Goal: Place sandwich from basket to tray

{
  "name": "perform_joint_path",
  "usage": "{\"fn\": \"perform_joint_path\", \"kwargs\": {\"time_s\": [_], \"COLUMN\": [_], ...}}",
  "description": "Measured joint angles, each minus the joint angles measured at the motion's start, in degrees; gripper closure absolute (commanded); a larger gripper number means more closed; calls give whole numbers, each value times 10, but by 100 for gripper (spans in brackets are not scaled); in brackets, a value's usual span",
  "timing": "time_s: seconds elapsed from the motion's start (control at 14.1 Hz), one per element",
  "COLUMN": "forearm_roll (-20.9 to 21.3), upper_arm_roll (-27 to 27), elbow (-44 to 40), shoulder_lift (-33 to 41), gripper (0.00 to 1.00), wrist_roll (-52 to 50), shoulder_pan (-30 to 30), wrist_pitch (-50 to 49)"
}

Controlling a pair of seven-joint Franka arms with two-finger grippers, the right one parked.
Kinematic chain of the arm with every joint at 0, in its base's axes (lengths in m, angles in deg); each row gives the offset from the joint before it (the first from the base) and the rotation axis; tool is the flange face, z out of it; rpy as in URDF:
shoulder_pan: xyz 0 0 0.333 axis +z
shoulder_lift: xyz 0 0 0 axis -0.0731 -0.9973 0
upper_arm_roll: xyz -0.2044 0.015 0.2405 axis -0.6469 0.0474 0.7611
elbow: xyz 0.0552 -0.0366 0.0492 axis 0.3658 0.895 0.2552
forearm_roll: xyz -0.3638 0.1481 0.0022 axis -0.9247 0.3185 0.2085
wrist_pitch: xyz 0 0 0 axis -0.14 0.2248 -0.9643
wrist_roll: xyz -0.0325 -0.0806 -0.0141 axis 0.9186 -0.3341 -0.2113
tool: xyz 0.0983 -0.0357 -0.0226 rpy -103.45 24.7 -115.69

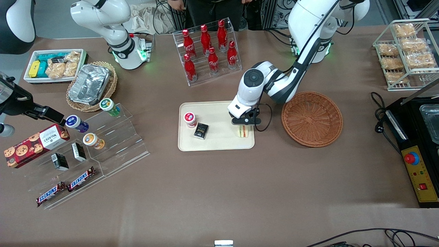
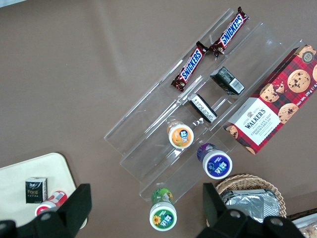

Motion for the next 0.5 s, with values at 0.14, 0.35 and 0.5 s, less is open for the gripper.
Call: {"fn": "perform_joint_path", "kwargs": {"time_s": [0.14, 0.35, 0.5], "forearm_roll": [8, 10, 11], "upper_arm_roll": [1, 6, 8], "elbow": [-7, -27, -30], "shoulder_lift": [15, 102, 177], "gripper": [1, 1, 1], "wrist_roll": [-6, -6, 4], "shoulder_pan": [0, 8, 38], "wrist_pitch": [-34, -157, -203]}}
